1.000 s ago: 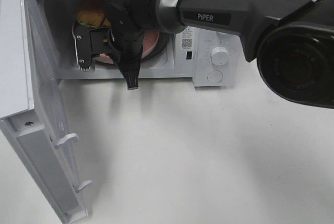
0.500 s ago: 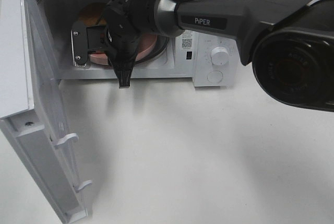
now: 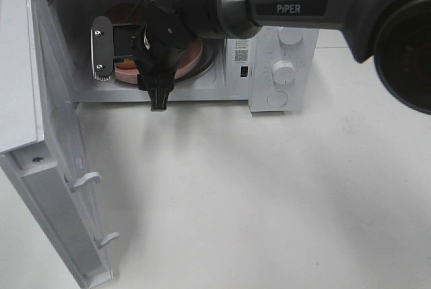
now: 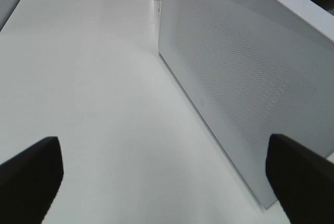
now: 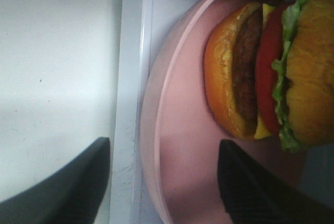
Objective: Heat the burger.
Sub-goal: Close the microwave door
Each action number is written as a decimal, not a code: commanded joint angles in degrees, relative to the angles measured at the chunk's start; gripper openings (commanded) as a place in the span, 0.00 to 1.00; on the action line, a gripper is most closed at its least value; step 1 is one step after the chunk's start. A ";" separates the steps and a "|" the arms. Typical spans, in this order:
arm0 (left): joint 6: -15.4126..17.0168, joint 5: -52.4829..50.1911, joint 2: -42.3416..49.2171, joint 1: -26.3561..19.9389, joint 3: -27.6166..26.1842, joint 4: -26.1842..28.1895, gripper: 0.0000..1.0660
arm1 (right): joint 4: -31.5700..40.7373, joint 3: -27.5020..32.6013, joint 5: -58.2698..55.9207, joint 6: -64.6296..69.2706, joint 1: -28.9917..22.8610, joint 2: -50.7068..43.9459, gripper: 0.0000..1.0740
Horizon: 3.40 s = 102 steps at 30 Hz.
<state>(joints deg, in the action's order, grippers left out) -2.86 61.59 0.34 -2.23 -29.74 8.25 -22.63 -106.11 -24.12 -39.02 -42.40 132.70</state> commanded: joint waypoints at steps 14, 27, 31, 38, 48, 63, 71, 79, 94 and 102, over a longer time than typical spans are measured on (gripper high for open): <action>0.11 -0.29 0.86 0.17 0.06 0.17 0.92 | -3.50 23.78 14.78 0.52 0.40 -14.38 0.72; 0.11 -0.29 0.86 0.17 0.06 0.17 0.92 | -3.27 38.10 15.47 5.27 0.40 -27.16 0.71; 0.11 -0.29 0.86 0.17 0.06 0.17 0.92 | -3.27 41.02 14.95 9.05 0.40 -30.37 0.71; 0.11 -0.29 0.86 0.17 0.06 0.17 0.92 | -2.75 48.70 4.81 19.60 0.17 -39.71 0.71; 0.11 -0.29 0.86 0.17 0.06 0.17 0.92 | 3.90 54.66 -5.27 32.77 0.17 -48.47 0.71; 0.11 -0.29 0.86 0.17 0.06 0.17 0.92 | 13.58 58.44 -32.31 41.25 0.17 -63.43 0.71; 0.11 -0.29 0.86 0.17 0.06 0.17 0.92 | 13.92 58.44 -39.65 42.17 0.17 -73.57 0.71; 0.11 -0.29 0.86 0.17 0.06 0.17 0.92 | 15.53 58.50 -44.23 42.23 0.17 -87.55 0.71; 0.11 -0.29 0.86 0.17 0.06 0.17 0.92 | 16.67 64.11 -46.64 40.05 20.97 -106.46 0.71; 0.11 -0.29 0.86 0.17 0.06 0.17 0.92 | 16.79 71.79 -41.71 40.16 30.14 -116.14 0.71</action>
<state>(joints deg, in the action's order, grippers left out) -2.86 61.59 0.34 -2.23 -29.74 8.25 -5.84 -34.84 -66.86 1.32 -12.95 17.13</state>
